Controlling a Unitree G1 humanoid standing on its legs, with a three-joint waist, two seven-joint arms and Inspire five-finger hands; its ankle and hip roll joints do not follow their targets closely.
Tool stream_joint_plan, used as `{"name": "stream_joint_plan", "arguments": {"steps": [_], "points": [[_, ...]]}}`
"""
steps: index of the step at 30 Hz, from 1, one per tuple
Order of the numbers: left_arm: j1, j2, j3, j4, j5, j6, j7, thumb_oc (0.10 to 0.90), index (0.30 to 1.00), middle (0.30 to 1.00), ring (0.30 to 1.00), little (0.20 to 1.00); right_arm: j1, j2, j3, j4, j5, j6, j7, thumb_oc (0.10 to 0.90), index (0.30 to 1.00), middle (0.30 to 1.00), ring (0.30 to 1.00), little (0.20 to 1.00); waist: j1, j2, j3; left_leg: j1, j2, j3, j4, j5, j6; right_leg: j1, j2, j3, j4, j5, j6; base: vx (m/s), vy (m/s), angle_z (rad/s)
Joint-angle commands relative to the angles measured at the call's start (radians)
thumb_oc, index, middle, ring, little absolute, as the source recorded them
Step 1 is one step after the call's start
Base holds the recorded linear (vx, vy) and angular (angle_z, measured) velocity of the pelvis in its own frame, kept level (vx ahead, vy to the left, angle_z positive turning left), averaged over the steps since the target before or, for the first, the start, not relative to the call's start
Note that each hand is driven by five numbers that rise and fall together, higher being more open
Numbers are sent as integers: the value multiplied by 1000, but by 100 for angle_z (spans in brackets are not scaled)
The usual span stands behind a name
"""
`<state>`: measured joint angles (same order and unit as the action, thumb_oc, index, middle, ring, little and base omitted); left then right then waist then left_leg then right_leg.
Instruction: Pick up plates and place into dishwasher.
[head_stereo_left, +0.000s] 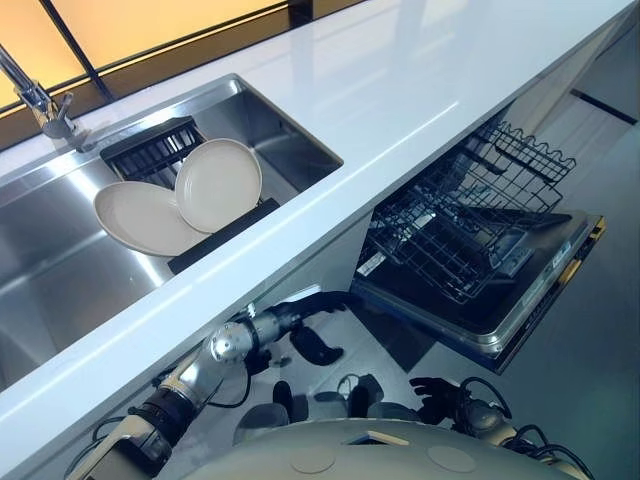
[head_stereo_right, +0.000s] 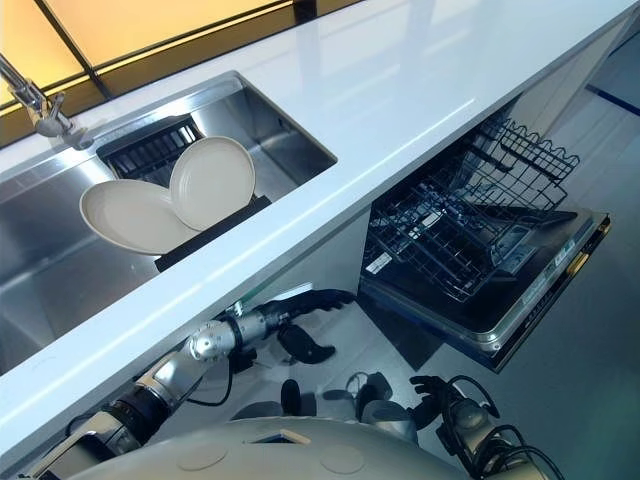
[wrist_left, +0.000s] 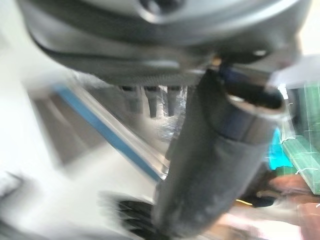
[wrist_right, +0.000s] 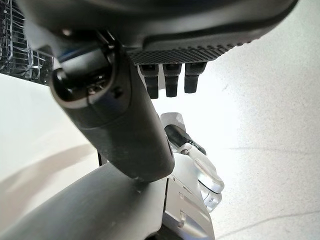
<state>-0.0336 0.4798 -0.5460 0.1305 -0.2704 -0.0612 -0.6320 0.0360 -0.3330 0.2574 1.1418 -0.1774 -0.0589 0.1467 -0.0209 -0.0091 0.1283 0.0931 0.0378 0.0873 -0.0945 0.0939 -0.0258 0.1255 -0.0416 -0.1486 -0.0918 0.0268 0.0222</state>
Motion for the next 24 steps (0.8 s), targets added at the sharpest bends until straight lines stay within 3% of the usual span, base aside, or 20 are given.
{"name": "stream_joint_plan", "arguments": {"steps": [1,6,11,14,16,18,19,21,22,24], "points": [[-269,-47,177,-328,-470,40,-185,800,900,900,900,900,-40,37,15,19,23,-64,-13,800,900,900,900,900,1,30,-29,51,-69,53,7,-146,56,-27,23,-9,60,-42,49,32,-36,0],[-255,-148,199,-473,-915,192,-260,800,900,900,900,900,-26,73,33,50,20,-76,-48,800,900,900,900,900,-2,24,-32,61,-70,45,7,-157,56,-12,23,3,48,-40,46,17,-20,1],[-233,-240,212,-523,-1228,183,-260,800,900,900,900,900,-25,98,63,64,39,-74,-71,800,900,900,900,900,1,17,-31,71,-72,33,7,-163,55,0,24,2,46,-43,39,14,-14,1],[-234,-259,226,-547,-1315,89,-247,800,900,900,900,900,-30,110,83,66,53,-68,-80,800,900,900,900,900,7,13,-33,73,-74,25,7,-163,54,5,24,-5,46,-46,35,5,-6,2],[-234,-256,250,-566,-1333,-30,-185,800,900,900,900,900,-32,112,93,64,59,-67,-84,800,900,900,900,900,13,10,-34,75,-74,19,7,-164,52,10,24,-11,44,-50,32,19,-15,8],[-227,-239,294,-590,-1186,-227,-25,800,900,900,900,900,-26,114,96,54,56,-62,-86,800,900,900,900,900,19,8,-36,74,-73,15,7,-163,51,12,24,-17,44,-52,31,11,-6,4],[-223,-221,324,-589,-1129,-290,52,800,900,900,900,900,-21,112,93,44,54,-60,-86,800,900,900,900,900,23,8,-36,74,-73,11,7,-162,50,14,25,-20,43,-54,31,5,-2,3],[-196,-180,414,-574,-851,-443,234,800,900,900,900,900,0,108,81,18,49,-56,-86,800,900,900,900,900,33,8,-37,72,-74,0,7,-160,47,17,25,-27,43,-58,29,7,-3,3],[-187,-155,464,-563,-737,-484,318,800,900,900,900,900,10,106,75,9,46,-56,-87,800,900,900,900,900,39,8,-34,77,-74,-5,7,-162,47,25,25,-32,43,-63,29,10,-4,7],[-173,-101,562,-551,-369,-478,534,800,900,900,900,900,29,102,67,-8,40,-52,-87,800,900,900,900,900,49,6,-42,71,-74,-13,7,-157,45,23,25,-39,44,-67,27,22,-1,10]]}}
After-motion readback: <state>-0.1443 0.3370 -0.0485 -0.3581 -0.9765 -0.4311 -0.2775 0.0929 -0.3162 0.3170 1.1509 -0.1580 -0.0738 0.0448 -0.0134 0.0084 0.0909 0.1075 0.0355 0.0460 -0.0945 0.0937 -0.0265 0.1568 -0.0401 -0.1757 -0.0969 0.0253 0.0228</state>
